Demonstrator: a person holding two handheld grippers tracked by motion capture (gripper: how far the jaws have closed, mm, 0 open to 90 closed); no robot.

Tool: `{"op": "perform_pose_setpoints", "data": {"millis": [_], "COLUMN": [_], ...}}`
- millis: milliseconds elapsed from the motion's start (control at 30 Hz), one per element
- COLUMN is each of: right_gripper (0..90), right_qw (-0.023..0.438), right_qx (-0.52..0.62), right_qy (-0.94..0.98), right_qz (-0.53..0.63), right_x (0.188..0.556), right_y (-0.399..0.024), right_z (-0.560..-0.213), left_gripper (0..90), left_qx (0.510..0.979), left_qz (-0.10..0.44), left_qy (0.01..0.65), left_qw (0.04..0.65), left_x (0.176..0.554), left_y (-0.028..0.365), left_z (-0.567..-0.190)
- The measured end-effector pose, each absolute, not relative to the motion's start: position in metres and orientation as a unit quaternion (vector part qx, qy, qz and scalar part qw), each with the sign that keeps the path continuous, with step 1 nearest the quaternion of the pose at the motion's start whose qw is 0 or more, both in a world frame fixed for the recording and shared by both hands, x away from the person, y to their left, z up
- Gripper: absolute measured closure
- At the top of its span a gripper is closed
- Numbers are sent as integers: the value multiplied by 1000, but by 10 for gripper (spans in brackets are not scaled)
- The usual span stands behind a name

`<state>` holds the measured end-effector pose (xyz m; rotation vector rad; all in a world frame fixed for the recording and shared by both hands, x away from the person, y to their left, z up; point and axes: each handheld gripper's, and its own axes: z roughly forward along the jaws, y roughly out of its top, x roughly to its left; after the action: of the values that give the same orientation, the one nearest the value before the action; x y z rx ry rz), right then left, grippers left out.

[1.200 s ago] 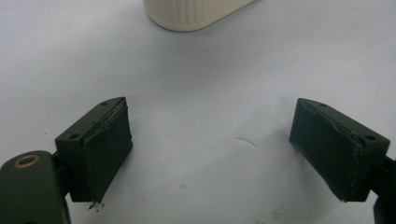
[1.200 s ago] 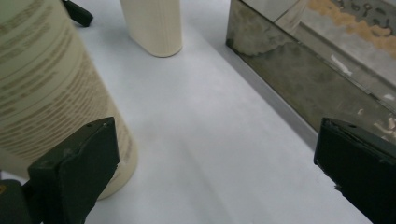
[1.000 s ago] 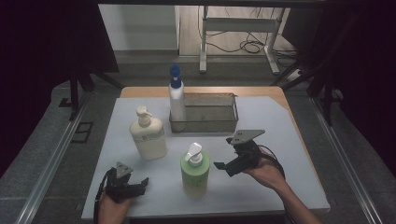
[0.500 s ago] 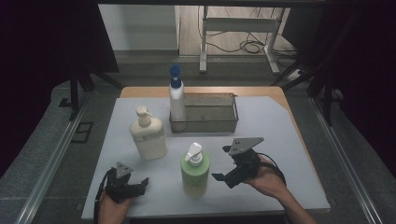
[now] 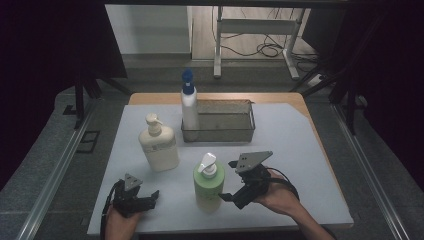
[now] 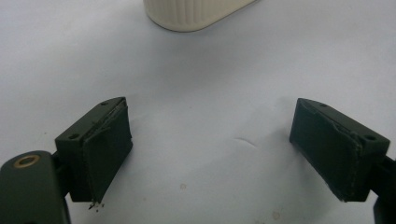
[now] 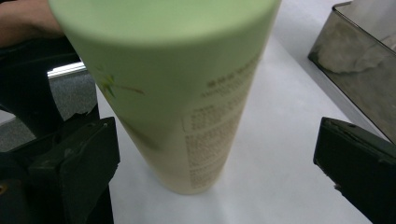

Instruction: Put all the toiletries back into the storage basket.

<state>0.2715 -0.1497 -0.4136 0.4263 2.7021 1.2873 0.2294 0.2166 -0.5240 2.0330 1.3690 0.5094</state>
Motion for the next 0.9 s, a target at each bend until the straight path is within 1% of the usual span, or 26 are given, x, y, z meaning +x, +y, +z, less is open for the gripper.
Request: {"op": "perform_pose_setpoints", "data": {"millis": [367,900], "right_gripper": [0,0], "right_qw": [49,50], "right_qx": [122,110], "right_qy": [894,896], "right_qz": [428,428], "right_x": [269,269], "right_y": [-133,-110], "right_z": [-411,-415], "left_gripper": [125,125], "left_qx": [771,771], "left_qz": [192,193], "left_qy": [519,519], "left_qw": [314,314], "left_x": [229,229], "left_y": [217,217], "left_z": [-524,-524]}}
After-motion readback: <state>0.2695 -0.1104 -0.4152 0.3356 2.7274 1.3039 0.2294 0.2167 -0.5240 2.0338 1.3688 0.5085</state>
